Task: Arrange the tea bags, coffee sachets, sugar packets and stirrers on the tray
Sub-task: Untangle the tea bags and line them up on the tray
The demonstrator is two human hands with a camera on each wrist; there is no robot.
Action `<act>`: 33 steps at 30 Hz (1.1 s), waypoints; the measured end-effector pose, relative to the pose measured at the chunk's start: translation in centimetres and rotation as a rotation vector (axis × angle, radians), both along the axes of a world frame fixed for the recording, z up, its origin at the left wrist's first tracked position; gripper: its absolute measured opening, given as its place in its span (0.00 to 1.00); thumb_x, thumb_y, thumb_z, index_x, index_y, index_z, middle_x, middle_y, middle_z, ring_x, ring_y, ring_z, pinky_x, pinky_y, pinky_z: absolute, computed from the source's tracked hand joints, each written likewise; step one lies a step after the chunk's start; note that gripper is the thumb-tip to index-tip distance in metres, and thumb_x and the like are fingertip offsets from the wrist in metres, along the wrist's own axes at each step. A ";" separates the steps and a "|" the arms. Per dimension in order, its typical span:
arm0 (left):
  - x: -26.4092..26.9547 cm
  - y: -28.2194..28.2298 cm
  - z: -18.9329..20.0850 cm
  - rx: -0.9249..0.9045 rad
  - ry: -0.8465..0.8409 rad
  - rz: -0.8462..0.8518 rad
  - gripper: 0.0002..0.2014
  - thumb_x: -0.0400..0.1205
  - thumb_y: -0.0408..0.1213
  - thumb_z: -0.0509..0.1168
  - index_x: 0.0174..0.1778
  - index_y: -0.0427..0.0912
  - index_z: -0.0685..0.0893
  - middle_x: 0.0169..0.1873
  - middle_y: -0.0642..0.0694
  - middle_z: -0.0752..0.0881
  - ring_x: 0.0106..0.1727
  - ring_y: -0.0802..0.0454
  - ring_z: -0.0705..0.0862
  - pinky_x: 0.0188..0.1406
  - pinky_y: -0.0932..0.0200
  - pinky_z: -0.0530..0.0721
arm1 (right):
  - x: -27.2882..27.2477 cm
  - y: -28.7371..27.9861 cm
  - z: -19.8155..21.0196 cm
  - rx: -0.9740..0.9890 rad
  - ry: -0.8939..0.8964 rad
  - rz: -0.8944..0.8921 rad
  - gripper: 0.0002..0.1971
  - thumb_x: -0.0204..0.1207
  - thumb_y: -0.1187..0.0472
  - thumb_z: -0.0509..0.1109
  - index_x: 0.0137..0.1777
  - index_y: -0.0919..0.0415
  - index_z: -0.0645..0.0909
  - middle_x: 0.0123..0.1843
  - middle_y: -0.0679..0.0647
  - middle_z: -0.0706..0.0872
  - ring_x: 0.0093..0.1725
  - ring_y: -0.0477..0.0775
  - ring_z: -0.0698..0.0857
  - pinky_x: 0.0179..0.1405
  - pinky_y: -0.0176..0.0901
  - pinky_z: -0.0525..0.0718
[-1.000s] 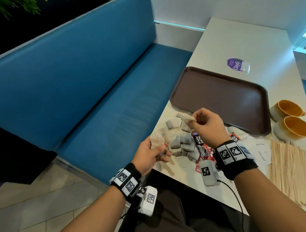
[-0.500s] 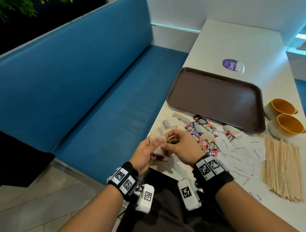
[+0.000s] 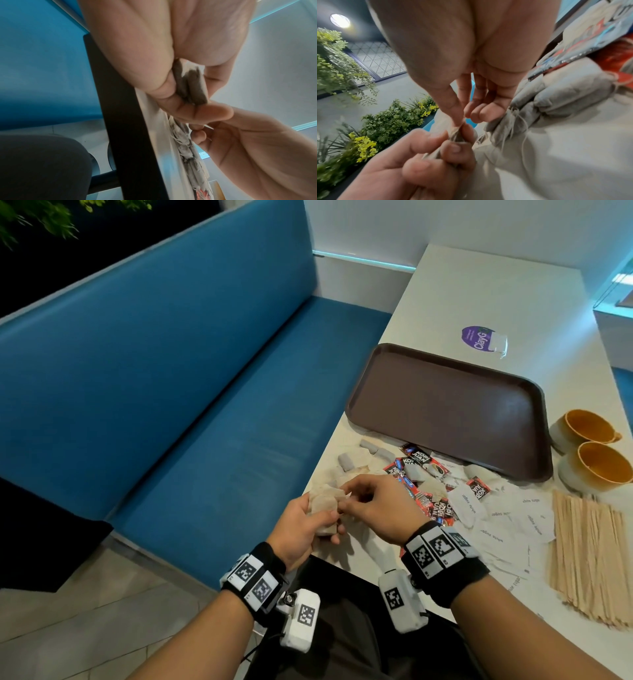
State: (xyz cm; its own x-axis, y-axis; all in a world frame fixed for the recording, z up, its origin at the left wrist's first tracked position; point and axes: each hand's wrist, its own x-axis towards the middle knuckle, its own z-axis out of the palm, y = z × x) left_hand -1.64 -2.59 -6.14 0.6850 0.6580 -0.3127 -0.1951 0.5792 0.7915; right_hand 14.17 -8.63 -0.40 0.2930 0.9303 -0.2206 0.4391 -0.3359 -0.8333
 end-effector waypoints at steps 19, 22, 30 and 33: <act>-0.5 0.0 0.7 -0.065 -0.018 0.139 0.10 0.81 0.35 0.70 0.54 0.32 0.85 0.39 0.39 0.83 0.34 0.47 0.82 0.22 0.58 0.80 | 1.6 1.4 0.6 -0.012 -0.300 0.025 0.14 0.78 0.61 0.74 0.61 0.46 0.85 0.59 0.42 0.81 0.51 0.49 0.87 0.57 0.48 0.85; -0.5 -0.1 0.7 -0.065 -0.025 0.158 0.08 0.80 0.36 0.70 0.49 0.34 0.85 0.38 0.39 0.82 0.34 0.47 0.82 0.23 0.58 0.80 | 1.4 2.6 0.0 -0.224 -0.494 0.039 0.20 0.78 0.48 0.75 0.67 0.52 0.80 0.64 0.49 0.76 0.58 0.53 0.84 0.63 0.52 0.83; -0.3 -0.1 0.8 -0.018 0.025 0.152 0.17 0.77 0.38 0.75 0.57 0.33 0.81 0.41 0.41 0.86 0.39 0.48 0.88 0.25 0.59 0.85 | 3.0 2.7 0.0 -0.152 -0.363 -0.122 0.05 0.75 0.56 0.77 0.40 0.50 0.83 0.52 0.48 0.84 0.50 0.51 0.82 0.48 0.44 0.76; -0.2 0.0 0.8 0.003 0.037 0.131 0.20 0.78 0.44 0.77 0.58 0.35 0.81 0.43 0.42 0.86 0.41 0.47 0.88 0.23 0.59 0.83 | 3.9 1.3 0.5 -0.023 -0.184 -0.210 0.05 0.73 0.59 0.79 0.39 0.53 0.85 0.41 0.45 0.88 0.40 0.48 0.86 0.45 0.45 0.82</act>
